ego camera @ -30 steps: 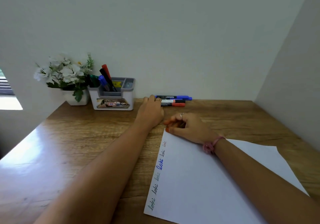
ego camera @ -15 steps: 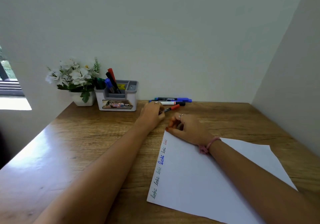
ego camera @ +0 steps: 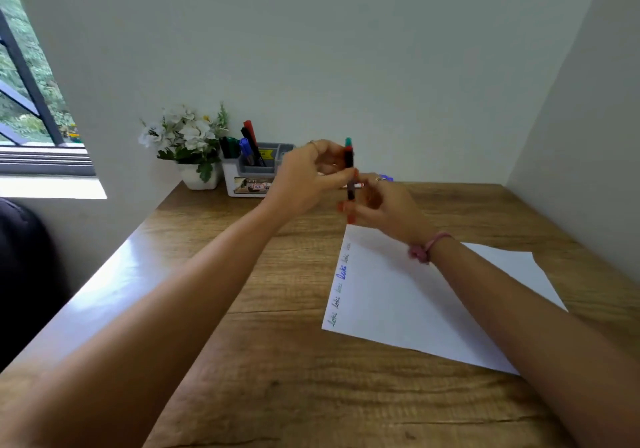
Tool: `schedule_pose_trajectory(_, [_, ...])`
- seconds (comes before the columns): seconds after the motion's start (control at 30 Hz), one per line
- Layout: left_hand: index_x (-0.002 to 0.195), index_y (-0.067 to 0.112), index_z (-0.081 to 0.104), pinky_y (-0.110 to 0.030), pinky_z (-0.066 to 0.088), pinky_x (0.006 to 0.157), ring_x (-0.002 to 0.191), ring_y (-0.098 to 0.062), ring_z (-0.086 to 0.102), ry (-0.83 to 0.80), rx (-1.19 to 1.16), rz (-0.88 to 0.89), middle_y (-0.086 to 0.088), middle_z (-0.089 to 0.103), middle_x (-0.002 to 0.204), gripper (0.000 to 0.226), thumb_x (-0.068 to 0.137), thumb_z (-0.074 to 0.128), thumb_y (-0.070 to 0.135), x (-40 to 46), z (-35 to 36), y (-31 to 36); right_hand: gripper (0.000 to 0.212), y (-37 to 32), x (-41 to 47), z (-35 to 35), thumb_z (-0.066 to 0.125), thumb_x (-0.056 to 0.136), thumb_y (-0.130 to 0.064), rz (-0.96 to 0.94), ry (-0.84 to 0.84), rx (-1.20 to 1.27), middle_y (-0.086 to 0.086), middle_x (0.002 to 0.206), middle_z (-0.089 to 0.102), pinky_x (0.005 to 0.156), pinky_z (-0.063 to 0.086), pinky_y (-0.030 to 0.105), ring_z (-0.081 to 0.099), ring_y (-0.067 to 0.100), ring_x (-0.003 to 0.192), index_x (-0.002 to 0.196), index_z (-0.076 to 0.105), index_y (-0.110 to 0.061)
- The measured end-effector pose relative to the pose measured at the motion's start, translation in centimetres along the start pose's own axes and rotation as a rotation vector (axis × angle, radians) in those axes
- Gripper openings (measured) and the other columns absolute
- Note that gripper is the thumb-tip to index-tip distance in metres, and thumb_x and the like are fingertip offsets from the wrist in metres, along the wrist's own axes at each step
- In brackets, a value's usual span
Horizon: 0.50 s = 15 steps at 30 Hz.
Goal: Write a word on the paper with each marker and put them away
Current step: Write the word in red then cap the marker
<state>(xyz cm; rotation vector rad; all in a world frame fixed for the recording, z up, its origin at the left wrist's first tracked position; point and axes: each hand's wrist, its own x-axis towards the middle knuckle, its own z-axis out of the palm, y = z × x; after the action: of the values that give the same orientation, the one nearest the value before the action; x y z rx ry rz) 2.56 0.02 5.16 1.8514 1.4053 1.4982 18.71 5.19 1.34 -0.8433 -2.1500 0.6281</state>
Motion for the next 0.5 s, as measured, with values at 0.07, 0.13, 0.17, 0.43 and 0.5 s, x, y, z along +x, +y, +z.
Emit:
schedule_pose_trajectory(0.07, [0.108, 0.017, 0.062, -0.015, 0.054, 0.074, 0.085, -0.004, 0.068, -0.083, -0.022, -0.009, 0.005, 0.069, 0.096, 0.03, 0.08, 0.072, 0.021, -0.3, 0.4, 1.1, 0.018, -1.0, -0.5, -0.2, 0.063, 0.088, -0.019, -0.026, -0.058, 0.114, -0.015, 0.056, 0.059, 0.058, 0.043, 0.016, 0.051, 0.0, 0.054, 0.077, 0.061, -0.033])
schedule_pose_trajectory(0.13, [0.118, 0.017, 0.056, -0.013, 0.053, 0.076, 0.092, -0.003, 0.065, -0.139, -0.034, -0.048, 0.005, 0.066, 0.103, 0.039, 0.082, 0.07, 0.026, -0.9, 0.7, 1.5, 0.023, -1.8, -1.1, -0.4, 0.056, 0.092, -0.01, 0.014, -0.039, 0.314, -0.011, 0.061, 0.065, 0.064, 0.046, 0.018, 0.057, -0.001, 0.06, 0.079, 0.063, -0.029])
schedule_pose_trajectory(0.17, [0.121, 0.016, 0.053, -0.011, 0.051, 0.076, 0.095, -0.001, 0.063, -0.192, -0.021, -0.082, 0.007, 0.065, 0.105, 0.042, 0.084, 0.067, 0.028, -1.3, 0.8, 1.6, 0.022, -1.9, -1.4, -0.7, 0.054, 0.093, -0.007, 0.05, -0.014, 0.393, -0.009, 0.064, 0.065, 0.063, 0.045, 0.016, 0.058, -0.003, 0.059, 0.081, 0.062, -0.025])
schedule_pose_trajectory(0.43, [0.098, 0.019, 0.052, -0.032, 0.053, 0.073, 0.07, -0.006, 0.05, -0.475, 0.014, -0.301, 0.006, 0.05, 0.079, 0.021, 0.101, 0.034, 0.029, -5.1, 3.4, -0.1, 0.025, -1.4, -2.8, 0.7, 0.048, 0.096, -0.03, 0.195, 0.039, 0.495, -0.003, 0.064, 0.057, 0.056, 0.039, 0.019, 0.048, 0.007, 0.057, 0.084, 0.068, -0.019])
schedule_pose_trajectory(0.5, [0.092, 0.019, 0.054, -0.028, 0.047, 0.062, 0.063, -0.005, 0.045, -0.385, 0.02, -0.255, 0.008, 0.046, 0.073, 0.025, 0.1, 0.035, 0.033, -5.3, 3.7, -0.2, 0.023, -1.7, -2.9, 1.0, 0.05, 0.095, -0.028, 0.203, 0.102, 0.563, -0.005, 0.064, 0.058, 0.058, 0.039, 0.022, 0.046, 0.01, 0.06, 0.082, 0.068, -0.022])
